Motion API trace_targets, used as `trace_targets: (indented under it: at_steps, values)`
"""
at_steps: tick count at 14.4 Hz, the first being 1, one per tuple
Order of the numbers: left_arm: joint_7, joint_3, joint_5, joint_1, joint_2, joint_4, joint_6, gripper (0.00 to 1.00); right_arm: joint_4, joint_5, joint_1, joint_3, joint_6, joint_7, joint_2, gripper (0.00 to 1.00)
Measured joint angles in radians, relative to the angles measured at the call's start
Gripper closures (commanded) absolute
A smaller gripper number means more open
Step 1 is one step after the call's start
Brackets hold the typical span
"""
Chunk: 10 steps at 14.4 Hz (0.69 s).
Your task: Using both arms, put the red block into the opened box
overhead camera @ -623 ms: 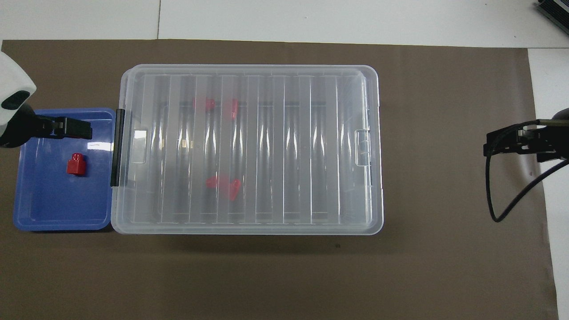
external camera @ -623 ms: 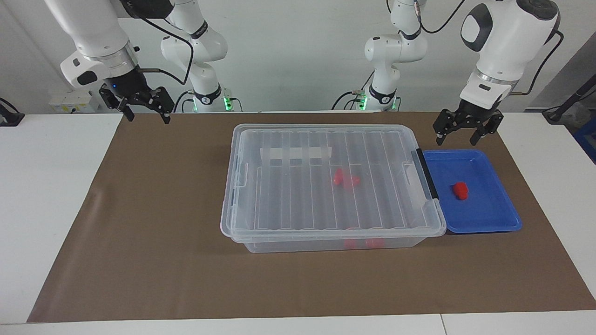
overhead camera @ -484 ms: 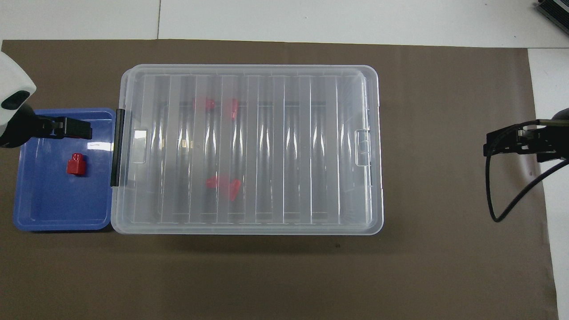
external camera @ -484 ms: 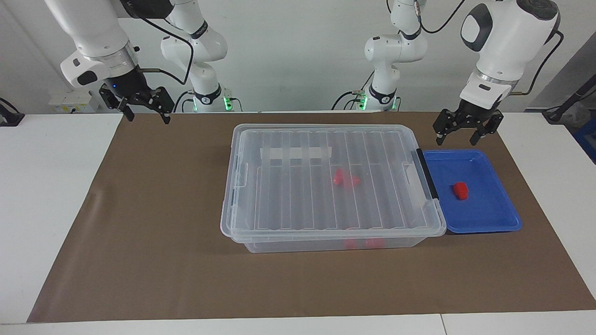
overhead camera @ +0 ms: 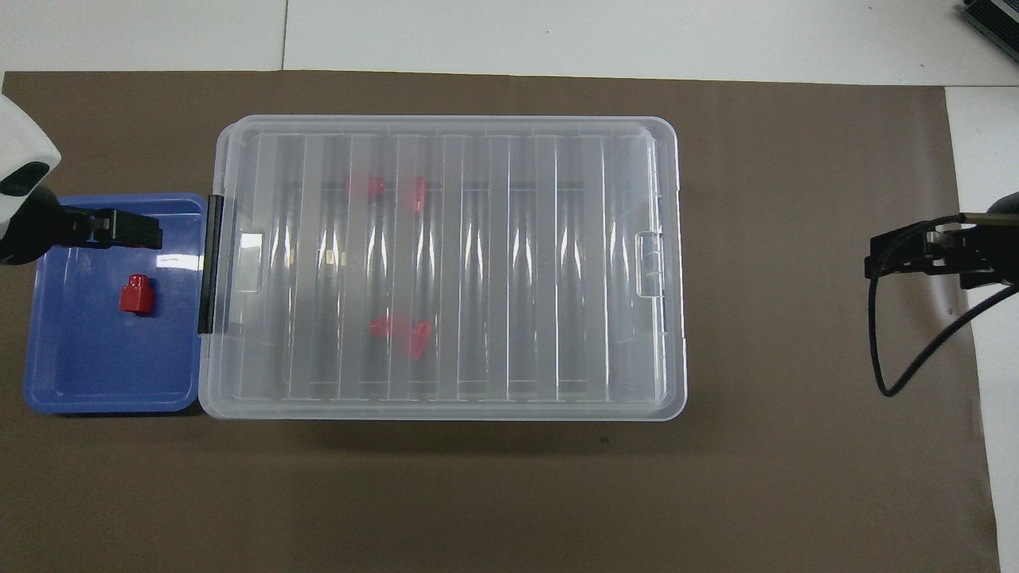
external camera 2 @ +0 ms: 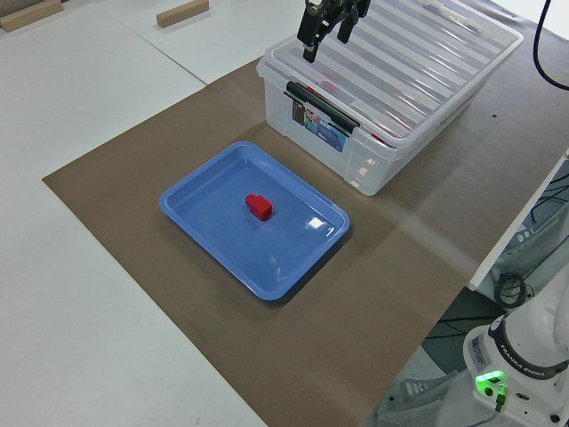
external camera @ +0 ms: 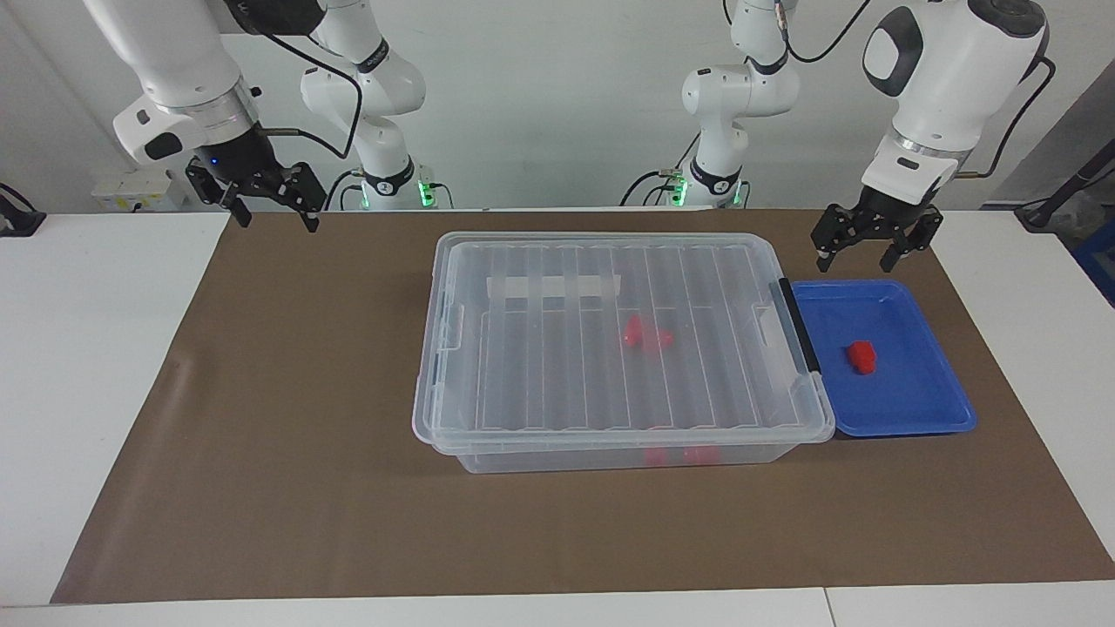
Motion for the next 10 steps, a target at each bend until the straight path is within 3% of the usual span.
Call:
trace_targets:
  at_steps: [4, 10]
  values:
    - [0.0, 0.0, 0.0, 0.001, 0.0, 0.0, 0.0, 0.0, -0.082, 0.001, 0.038, 0.001, 0.132, 0.002, 0.002, 0.0]
    - [0.0, 0.0, 0.0, 0.001, 0.0, 0.0, 0.0, 0.0, -0.237, 0.001, 0.184, 0.005, 0.374, 0.158, 0.02, 0.0]
